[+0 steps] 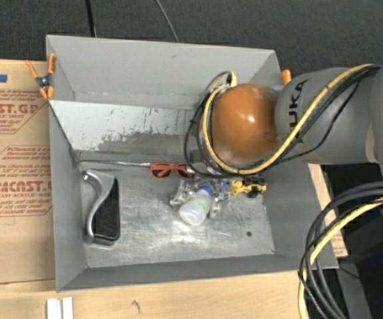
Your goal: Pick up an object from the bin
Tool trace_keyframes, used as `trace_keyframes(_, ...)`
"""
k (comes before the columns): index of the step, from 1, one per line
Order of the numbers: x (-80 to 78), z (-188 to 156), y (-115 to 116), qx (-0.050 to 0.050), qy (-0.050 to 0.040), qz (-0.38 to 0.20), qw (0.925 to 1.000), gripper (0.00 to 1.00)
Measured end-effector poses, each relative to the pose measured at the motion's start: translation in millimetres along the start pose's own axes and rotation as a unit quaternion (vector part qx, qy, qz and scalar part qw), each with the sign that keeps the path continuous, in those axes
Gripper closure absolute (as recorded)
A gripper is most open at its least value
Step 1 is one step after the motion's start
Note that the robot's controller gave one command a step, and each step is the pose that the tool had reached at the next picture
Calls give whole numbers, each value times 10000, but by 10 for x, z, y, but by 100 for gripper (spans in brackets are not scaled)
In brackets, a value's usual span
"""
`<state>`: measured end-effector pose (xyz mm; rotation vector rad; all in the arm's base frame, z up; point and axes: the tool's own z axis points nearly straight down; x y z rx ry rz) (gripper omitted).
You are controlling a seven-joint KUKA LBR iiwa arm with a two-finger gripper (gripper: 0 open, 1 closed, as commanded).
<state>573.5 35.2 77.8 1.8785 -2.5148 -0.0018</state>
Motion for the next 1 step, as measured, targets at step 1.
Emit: trace_keyframes(1,58,-1452,-27,21,-28,54,10000,100)
